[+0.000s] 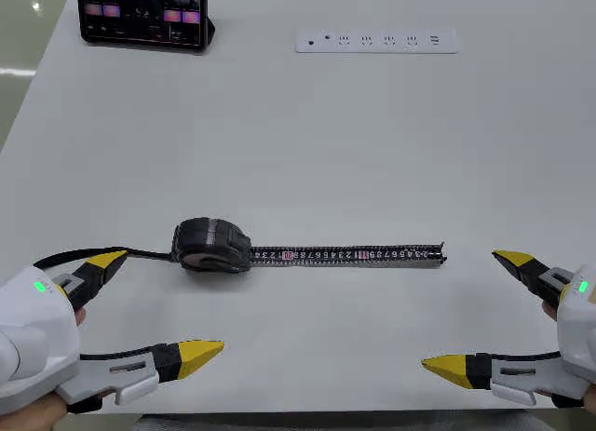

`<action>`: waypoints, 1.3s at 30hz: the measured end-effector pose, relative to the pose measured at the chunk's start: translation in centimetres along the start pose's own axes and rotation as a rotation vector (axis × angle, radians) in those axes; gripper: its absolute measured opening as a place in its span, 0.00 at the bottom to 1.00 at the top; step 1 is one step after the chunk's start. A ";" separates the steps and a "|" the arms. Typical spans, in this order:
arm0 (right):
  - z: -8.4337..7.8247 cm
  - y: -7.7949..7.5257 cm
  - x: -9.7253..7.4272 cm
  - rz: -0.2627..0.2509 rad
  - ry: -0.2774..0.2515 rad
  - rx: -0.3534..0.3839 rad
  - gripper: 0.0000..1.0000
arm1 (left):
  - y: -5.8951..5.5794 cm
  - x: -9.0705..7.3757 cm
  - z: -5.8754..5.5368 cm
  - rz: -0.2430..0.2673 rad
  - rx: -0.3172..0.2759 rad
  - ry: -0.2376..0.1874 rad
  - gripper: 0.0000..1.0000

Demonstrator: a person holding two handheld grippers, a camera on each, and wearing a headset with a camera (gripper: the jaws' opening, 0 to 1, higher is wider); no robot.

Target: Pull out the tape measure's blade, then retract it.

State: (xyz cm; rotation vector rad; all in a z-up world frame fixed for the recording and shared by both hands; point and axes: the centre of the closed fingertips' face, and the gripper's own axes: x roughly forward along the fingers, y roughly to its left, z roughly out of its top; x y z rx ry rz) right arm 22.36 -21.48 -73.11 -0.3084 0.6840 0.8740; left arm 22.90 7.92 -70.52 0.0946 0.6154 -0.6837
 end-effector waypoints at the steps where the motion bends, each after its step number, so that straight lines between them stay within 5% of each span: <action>1: 0.0 0.0 0.0 0.000 0.000 0.000 0.98 | 0.0 0.0 0.0 0.000 -0.001 0.000 0.96; 16: 0.2 -0.3 -0.1 -0.007 -0.004 -0.004 0.99 | 0.1 0.3 0.2 0.006 -0.011 -0.007 0.96; 39: 0.8 -1.7 0.4 -0.014 -0.004 -0.013 0.98 | 0.7 4.1 1.5 0.060 -0.109 0.005 0.92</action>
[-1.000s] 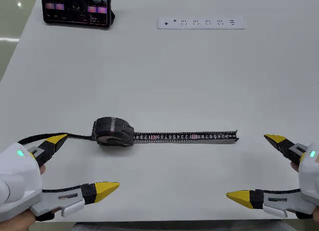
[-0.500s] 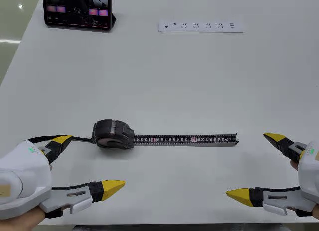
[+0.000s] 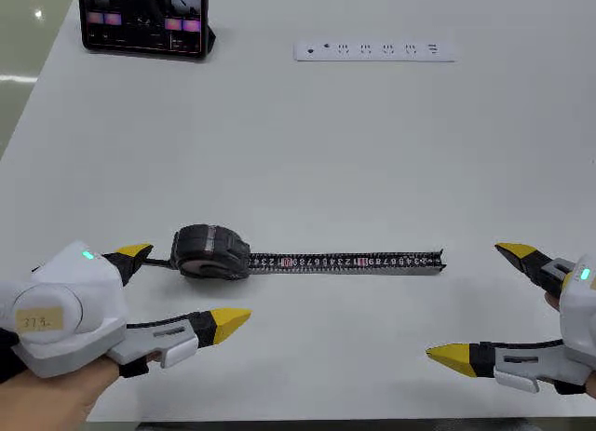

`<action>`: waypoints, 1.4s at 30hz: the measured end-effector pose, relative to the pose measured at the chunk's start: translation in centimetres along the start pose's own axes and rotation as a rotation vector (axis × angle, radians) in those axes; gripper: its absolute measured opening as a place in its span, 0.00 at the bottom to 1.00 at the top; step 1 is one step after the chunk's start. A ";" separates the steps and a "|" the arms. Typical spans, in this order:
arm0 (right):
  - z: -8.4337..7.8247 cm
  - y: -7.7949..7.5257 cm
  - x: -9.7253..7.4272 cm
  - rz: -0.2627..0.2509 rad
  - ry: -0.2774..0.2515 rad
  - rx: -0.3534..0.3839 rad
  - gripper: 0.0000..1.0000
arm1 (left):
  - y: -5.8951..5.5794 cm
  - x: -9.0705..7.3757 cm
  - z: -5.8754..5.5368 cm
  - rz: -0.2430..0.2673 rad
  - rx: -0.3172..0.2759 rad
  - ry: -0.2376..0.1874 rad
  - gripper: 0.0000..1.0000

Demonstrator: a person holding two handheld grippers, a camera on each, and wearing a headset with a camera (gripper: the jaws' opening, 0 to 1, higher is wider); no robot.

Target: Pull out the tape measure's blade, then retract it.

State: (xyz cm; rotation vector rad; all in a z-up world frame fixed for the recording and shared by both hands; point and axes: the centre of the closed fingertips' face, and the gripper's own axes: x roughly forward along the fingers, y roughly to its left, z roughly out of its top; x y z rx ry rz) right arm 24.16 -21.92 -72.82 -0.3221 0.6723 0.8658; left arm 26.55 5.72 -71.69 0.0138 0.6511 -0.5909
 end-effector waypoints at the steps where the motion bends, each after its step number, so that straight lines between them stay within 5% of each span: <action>1: 0.0 0.0 0.0 -0.001 0.000 0.001 0.98 | 0.0 0.2 0.1 0.001 -0.006 -0.001 0.92; 29: 0.4 -0.9 0.0 -0.005 -0.006 0.008 0.96 | 0.2 3.1 0.4 0.065 -0.117 -0.020 0.86; 42: 0.6 -1.8 0.7 0.029 0.009 -0.023 0.84 | 1.1 3.5 0.5 0.140 -0.173 -0.054 0.81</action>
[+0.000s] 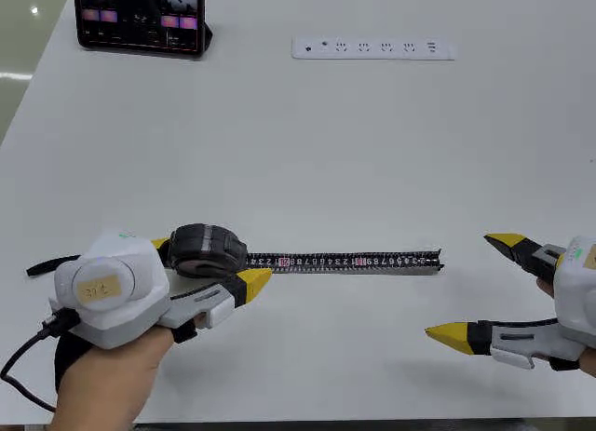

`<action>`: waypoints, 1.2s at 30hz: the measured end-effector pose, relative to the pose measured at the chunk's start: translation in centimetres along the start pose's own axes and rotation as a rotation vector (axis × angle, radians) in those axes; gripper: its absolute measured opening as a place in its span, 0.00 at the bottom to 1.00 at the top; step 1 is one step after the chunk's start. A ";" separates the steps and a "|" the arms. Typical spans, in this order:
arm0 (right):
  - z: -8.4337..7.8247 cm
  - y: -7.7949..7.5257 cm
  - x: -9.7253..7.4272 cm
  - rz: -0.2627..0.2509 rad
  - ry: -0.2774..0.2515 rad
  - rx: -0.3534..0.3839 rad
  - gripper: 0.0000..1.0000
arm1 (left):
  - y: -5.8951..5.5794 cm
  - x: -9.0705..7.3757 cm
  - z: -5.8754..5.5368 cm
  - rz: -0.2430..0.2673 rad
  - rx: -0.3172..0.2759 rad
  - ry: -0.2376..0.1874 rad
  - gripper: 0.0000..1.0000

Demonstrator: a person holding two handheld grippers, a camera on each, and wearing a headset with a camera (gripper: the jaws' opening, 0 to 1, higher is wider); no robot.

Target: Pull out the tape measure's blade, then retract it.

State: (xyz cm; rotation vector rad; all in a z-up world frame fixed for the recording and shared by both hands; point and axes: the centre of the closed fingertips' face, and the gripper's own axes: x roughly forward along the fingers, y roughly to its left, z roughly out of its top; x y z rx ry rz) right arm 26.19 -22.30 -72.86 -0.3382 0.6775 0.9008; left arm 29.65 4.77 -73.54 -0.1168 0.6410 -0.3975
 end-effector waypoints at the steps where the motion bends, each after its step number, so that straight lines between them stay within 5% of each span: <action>1: 0.1 -0.1 0.1 0.001 0.002 -0.007 0.83 | 0.1 0.1 0.0 0.016 0.003 0.000 0.80; 11: 0.3 -0.7 0.9 0.047 0.016 -0.078 0.73 | 0.5 0.3 -0.1 0.073 0.017 0.004 0.74; 36: 0.2 -2.4 2.0 0.098 0.065 -0.144 0.64 | 1.8 0.7 -0.1 0.130 -0.059 0.009 0.60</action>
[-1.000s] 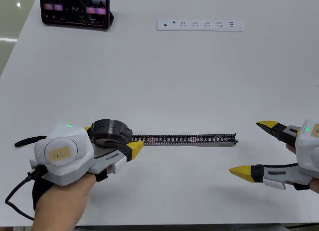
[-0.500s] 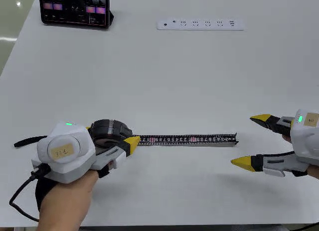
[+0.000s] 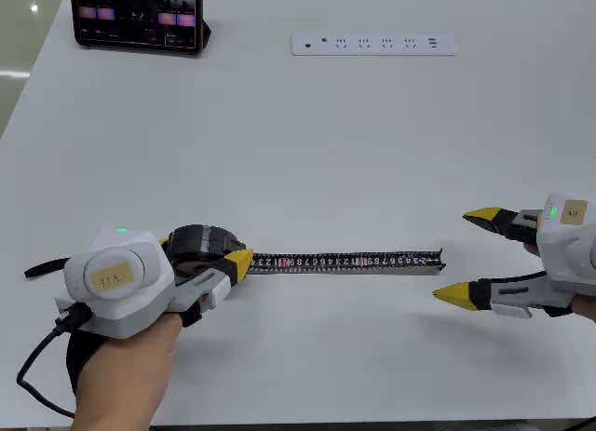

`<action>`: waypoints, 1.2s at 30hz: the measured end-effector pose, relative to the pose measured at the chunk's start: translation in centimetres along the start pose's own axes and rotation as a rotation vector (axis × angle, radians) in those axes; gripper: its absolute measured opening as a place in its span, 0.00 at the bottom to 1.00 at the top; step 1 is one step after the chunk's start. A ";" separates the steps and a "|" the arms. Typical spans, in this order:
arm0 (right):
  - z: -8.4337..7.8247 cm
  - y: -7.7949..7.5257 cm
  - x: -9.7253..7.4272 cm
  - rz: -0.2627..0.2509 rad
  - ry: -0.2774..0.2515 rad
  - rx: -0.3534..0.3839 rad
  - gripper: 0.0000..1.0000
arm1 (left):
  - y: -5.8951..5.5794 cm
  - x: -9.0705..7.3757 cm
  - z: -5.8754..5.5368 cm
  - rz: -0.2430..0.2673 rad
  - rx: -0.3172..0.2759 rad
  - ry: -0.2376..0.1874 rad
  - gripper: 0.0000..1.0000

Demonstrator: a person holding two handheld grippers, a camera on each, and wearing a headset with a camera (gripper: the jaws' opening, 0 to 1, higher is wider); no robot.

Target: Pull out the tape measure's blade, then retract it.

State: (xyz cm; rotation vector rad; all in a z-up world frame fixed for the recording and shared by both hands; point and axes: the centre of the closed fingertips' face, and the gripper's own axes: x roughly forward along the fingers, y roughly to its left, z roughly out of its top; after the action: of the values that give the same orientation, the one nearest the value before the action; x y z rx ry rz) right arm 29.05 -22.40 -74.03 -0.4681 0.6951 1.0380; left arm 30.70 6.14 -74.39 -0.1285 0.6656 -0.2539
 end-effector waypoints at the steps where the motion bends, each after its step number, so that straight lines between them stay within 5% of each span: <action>1: 0.0 0.0 0.1 0.002 0.002 -0.002 0.64 | 0.0 0.0 0.0 0.002 0.002 0.002 0.60; 15: -0.5 -0.4 0.5 0.057 0.049 -0.051 0.50 | 0.1 0.1 -0.1 0.010 0.016 0.008 0.59; 36: -1.5 0.4 2.1 0.206 0.138 -0.144 0.25 | 0.1 0.2 -0.1 0.009 0.015 0.015 0.59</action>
State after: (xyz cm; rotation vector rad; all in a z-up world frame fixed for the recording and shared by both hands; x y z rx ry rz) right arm 28.91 -21.90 -76.58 -0.6063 0.8073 1.2636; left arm 30.82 6.21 -74.64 -0.1093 0.6792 -0.2514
